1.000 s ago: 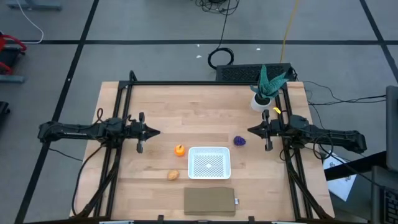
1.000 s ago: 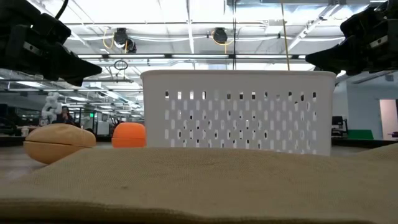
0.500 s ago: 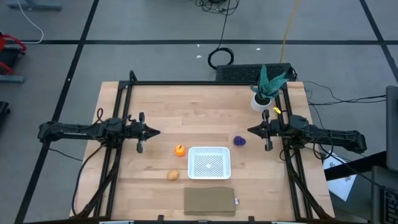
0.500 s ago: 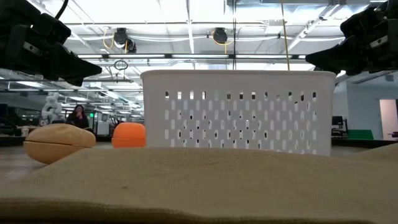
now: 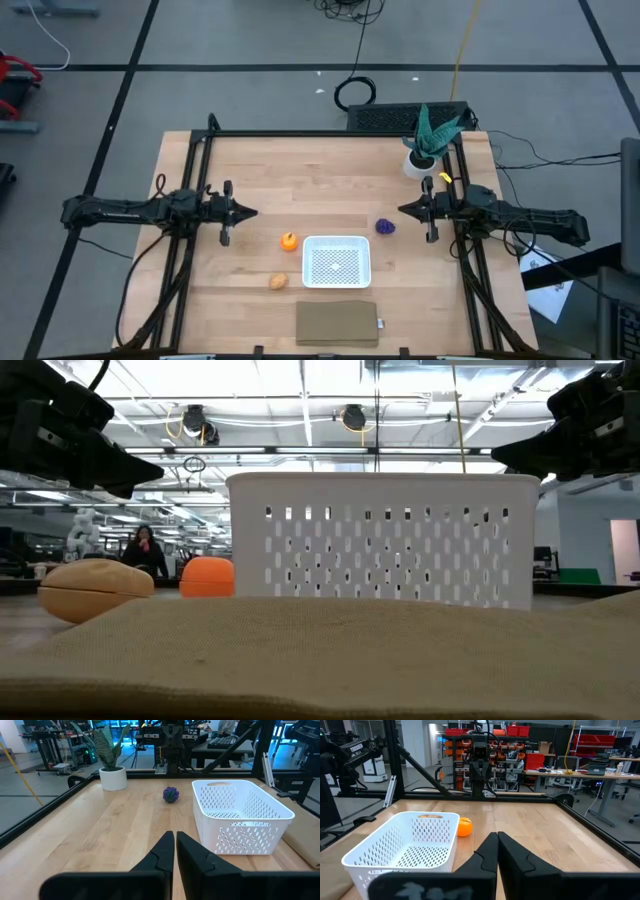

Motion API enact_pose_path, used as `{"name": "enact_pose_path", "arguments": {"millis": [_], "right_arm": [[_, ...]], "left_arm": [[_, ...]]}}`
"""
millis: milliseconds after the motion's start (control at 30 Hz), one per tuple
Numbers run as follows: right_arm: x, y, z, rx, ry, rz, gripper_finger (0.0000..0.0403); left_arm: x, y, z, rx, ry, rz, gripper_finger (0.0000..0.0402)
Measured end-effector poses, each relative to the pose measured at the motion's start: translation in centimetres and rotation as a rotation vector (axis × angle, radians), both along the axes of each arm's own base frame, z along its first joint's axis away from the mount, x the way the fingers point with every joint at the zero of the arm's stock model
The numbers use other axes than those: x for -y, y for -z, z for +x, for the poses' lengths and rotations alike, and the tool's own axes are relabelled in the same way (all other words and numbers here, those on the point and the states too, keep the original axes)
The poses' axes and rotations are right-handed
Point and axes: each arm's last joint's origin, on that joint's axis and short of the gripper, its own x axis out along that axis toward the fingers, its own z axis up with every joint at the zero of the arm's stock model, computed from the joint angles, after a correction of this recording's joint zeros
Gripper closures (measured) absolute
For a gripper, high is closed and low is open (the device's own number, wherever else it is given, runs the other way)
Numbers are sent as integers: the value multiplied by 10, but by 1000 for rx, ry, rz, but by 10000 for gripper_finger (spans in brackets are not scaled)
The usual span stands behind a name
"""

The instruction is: Pick and placing Produce into tupperware

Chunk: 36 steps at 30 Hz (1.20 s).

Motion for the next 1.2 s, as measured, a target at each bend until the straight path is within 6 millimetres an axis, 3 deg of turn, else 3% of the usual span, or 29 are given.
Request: {"name": "enact_pose_path", "arguments": {"millis": [533, 1200], "right_arm": [[0, -11, -1, 111, 0, -14, 403], [0, -12, -1, 122, -1, -24, 403]], "left_arm": [[0, 0, 0, 0, 0, 0, 378], [0, -2, 0, 23, 0, -3, 378]]}}
